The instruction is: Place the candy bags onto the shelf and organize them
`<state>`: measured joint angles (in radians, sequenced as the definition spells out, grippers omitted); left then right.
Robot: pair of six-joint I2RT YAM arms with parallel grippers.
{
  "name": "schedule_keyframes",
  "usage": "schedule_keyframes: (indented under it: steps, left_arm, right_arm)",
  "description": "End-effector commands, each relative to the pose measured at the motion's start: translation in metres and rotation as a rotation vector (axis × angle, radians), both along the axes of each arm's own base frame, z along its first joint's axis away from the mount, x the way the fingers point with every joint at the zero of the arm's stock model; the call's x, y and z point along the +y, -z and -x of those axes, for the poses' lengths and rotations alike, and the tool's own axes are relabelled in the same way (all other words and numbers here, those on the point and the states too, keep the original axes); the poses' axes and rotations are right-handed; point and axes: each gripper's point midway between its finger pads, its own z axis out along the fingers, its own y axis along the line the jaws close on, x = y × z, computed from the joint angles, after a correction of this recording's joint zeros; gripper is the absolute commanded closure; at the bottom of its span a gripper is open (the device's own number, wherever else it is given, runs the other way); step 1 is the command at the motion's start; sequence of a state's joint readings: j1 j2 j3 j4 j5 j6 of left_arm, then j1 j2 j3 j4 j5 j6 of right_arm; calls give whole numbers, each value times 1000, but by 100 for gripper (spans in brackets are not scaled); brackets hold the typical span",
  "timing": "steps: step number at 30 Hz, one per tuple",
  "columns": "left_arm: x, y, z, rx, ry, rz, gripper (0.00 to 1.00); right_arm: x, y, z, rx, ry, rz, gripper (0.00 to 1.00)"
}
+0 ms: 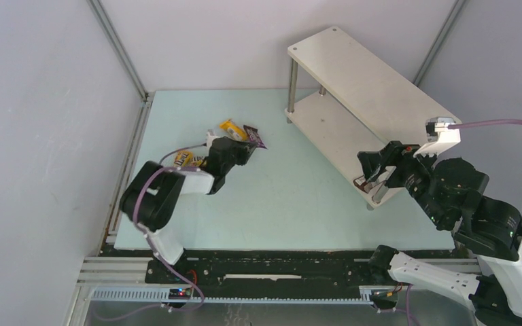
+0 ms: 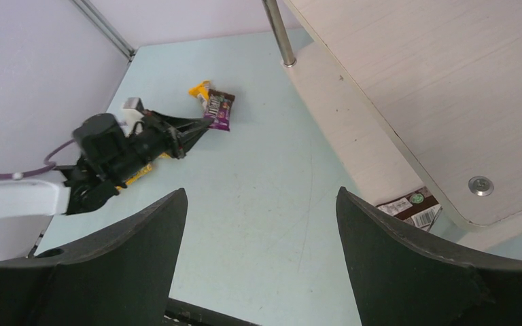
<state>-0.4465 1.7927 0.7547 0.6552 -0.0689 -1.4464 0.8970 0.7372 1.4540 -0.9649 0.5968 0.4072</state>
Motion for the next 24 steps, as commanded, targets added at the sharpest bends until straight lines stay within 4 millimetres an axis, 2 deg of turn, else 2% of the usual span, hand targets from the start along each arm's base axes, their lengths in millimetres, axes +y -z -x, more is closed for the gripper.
schedule_keyframes:
  steps: [1,4,7,9,12,18,22,24]
  left_arm:
    - [-6,-74,29,-249,157,-19,100]
    - [-15,-98,52,-322,267,-20,100]
    - [-32,-121,72,-381,384,-4,100]
    - [-54,-136,85,-417,481,-12,100]
    - [-92,-145,103,-419,626,-7,100]
    - [-159,-136,123,-398,817,38,100]
    - [-217,-126,136,-378,1043,81,100]
    - [-238,-123,141,-378,1107,106,100]
  right_arm:
    - [-1,-3,1,-2,8,-35,11]
    - [-2,-4,3,-6,5,-48,11]
    - [-2,-5,3,-11,7,-54,11]
    - [-2,-5,3,-12,6,-57,11]
    - [-2,-5,4,-10,4,-63,11]
    - [-9,-4,7,-12,17,-72,11]
    - [-14,-3,9,-13,30,-70,11]
    - [-15,-3,10,-12,31,-69,11]
